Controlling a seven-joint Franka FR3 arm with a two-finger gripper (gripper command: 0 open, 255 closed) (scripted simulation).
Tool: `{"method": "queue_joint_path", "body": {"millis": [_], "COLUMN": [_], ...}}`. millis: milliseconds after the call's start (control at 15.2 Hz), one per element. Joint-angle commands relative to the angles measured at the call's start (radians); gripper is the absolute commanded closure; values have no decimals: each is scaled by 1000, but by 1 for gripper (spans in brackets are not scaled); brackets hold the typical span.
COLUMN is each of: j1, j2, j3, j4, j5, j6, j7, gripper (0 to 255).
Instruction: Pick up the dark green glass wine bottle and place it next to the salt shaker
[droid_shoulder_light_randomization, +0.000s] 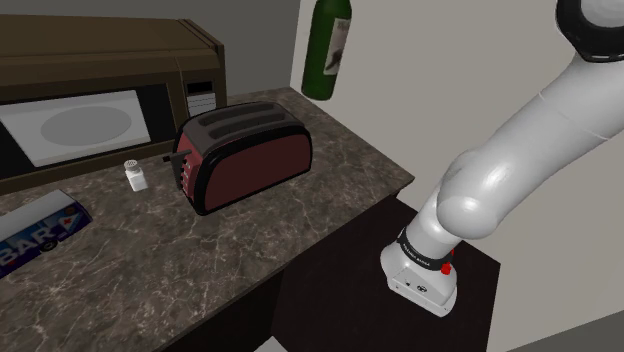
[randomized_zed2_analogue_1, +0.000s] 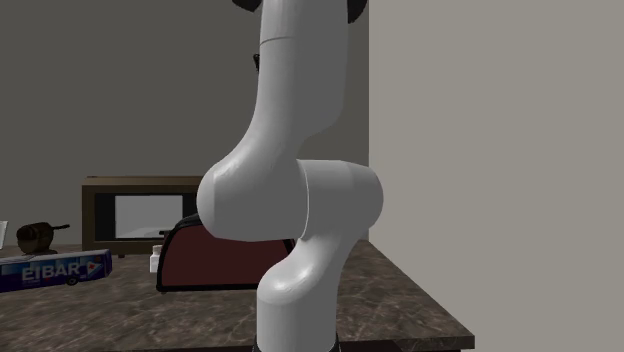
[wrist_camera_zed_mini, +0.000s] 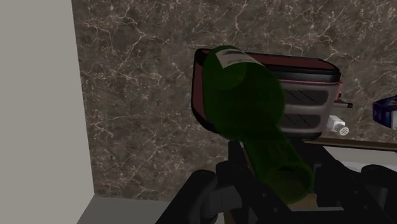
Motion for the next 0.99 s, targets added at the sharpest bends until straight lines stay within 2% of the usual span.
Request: {"method": "queue_joint_path", "body": {"millis": [0, 462, 924], "j1": [18, 79, 143], "j2": [-1, 39, 135], "j3": [30, 127, 212], "j4": [-28, -84, -66], "j5": [1, 3, -8], "j6": [28, 121, 197], "j7": [50, 209, 358], "gripper": [255, 255, 255]}}
